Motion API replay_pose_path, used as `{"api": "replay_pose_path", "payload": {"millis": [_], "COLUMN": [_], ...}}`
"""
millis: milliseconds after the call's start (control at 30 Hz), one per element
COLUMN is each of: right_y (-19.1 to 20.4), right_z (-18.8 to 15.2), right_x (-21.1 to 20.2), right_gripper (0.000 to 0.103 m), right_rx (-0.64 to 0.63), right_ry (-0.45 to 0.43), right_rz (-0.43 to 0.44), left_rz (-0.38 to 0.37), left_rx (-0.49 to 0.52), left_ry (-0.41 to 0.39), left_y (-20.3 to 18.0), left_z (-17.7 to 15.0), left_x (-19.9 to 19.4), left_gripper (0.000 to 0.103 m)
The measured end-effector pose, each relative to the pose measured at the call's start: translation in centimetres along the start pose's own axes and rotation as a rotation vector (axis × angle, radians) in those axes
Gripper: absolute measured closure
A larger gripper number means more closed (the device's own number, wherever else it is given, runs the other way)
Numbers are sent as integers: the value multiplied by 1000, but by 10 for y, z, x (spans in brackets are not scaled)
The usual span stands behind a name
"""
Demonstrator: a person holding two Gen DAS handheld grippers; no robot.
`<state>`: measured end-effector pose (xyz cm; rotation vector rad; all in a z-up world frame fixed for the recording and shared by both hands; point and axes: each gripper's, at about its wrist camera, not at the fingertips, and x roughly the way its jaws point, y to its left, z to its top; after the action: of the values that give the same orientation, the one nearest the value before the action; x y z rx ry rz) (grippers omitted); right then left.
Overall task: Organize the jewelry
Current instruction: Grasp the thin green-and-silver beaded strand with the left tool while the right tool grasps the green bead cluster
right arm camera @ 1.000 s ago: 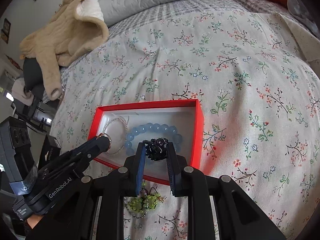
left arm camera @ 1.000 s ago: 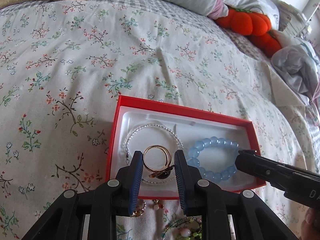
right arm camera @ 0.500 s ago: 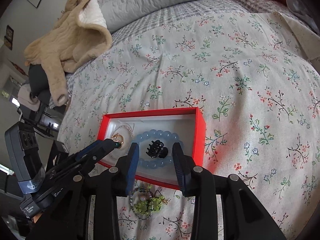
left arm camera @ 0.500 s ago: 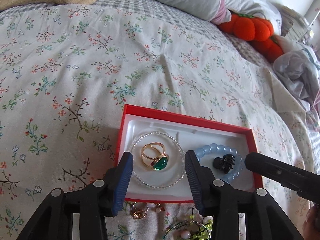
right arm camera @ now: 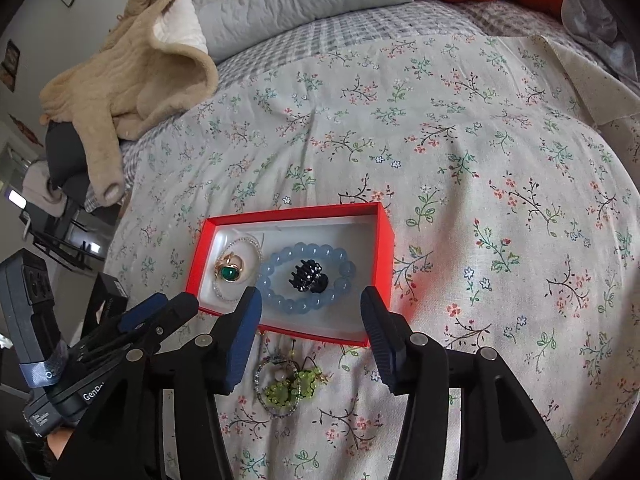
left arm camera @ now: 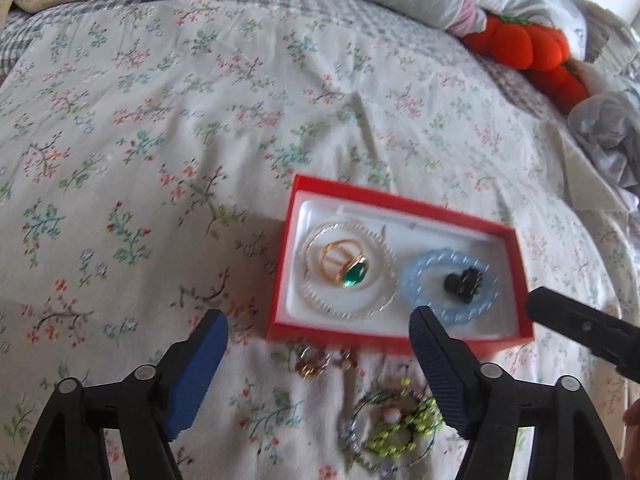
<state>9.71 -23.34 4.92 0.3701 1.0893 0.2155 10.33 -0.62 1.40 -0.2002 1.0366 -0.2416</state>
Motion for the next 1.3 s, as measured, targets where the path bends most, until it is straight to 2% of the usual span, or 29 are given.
{"api": "replay_pose_path", "payload": {"millis": [200, 400, 700, 900, 967, 1033, 1167, 1233, 1300], "right_y": [2, -2, -9, -13, -15, -16, -19, -20, -20], "right_z": [-14, -30, -44, -52, -53, -54, -53, -53, -52], "right_x": [-7, -5, -6, 2, 6, 9, 12, 14, 15], "right_gripper": [44, 43, 43, 43, 43, 43, 43, 43, 43], "right_rx": [-5, 15, 43, 49, 48, 43, 36, 34, 30], "right_ry": [31, 87, 113, 153, 167, 178, 185, 190, 193], "right_rz": [-54, -104, -148, -171, -178, -188, -203, -207, -211], "left_rz": [67, 95, 90, 39, 26, -3, -46, -61, -56], "left_rx": [-3, -3, -8, -50, -59, -67, -70, -57, -42], "left_ry": [72, 112, 196, 227, 225, 227, 242, 251, 259], "left_y": [6, 9, 7, 7, 5, 1, -8, -14, -20], "left_z": [-16, -29, -49, -55, -56, -54, -49, -49, -48], "left_x": [1, -1, 12, 23, 26, 32, 45, 51, 58], "left_gripper": [19, 18, 18, 20, 28, 44, 64, 78, 85]}}
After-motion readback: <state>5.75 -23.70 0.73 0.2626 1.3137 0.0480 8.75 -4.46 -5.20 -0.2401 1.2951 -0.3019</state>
